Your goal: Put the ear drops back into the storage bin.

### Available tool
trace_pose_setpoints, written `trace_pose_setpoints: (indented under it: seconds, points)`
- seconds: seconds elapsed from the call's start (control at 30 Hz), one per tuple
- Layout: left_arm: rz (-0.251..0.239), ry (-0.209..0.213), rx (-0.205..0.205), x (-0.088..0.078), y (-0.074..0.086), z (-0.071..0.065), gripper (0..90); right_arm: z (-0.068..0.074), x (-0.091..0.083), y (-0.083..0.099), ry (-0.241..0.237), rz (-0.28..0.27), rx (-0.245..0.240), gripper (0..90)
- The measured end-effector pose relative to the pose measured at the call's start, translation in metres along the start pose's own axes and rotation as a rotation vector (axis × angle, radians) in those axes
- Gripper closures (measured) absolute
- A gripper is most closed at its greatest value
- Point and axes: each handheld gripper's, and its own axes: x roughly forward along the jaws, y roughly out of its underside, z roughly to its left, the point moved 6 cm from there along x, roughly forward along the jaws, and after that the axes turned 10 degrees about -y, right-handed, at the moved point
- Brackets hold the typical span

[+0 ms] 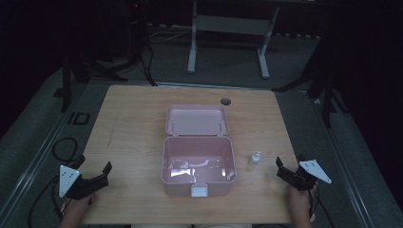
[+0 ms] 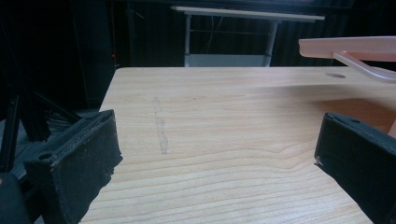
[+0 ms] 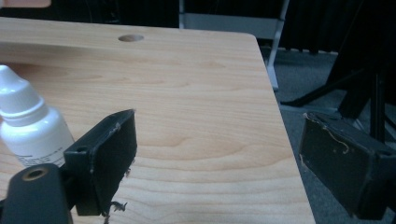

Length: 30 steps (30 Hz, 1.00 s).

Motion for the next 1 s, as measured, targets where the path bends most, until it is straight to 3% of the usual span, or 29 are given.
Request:
trace_pose_setpoints:
  seconds: [0.23,0.33,0.43,0.5,0.53,0.6,0.73,0.87,1.0]
  points:
    - [0.000,-0.003,0.003,0.000,0.000,0.000,0.4,-0.001,0.000,-0.001,0.019,0.038,0.024,13.2]
    - [0.001,0.000,0.001,0.000,0.000,0.000,0.4,0.000,0.000,-0.002,0.024,0.053,0.012,13.2]
    - [0.000,0.002,0.000,0.000,0.000,0.000,0.4,0.001,-0.001,-0.004,-0.008,0.085,0.054,13.2]
    - [0.000,0.004,0.001,0.000,0.000,0.000,0.4,0.004,-0.001,-0.004,-0.050,0.138,0.072,13.2]
    - [0.000,0.004,0.000,0.000,0.000,0.000,0.4,0.004,-0.001,-0.004,-0.050,0.138,0.072,13.2]
    - [0.000,0.004,-0.001,0.000,0.000,0.000,0.4,0.005,0.001,-0.002,-0.052,0.191,0.074,12.7]
    - [0.001,0.004,-0.001,0.000,0.000,0.000,0.4,0.002,0.005,0.005,-0.074,0.275,0.128,12.2]
    - [0.001,0.006,0.000,0.000,0.000,0.000,0.4,0.002,0.006,0.010,-0.069,0.349,0.122,12.4]
    - [0.000,0.006,0.002,0.000,0.000,0.000,0.4,0.003,0.004,0.013,-0.108,0.435,0.128,12.5]
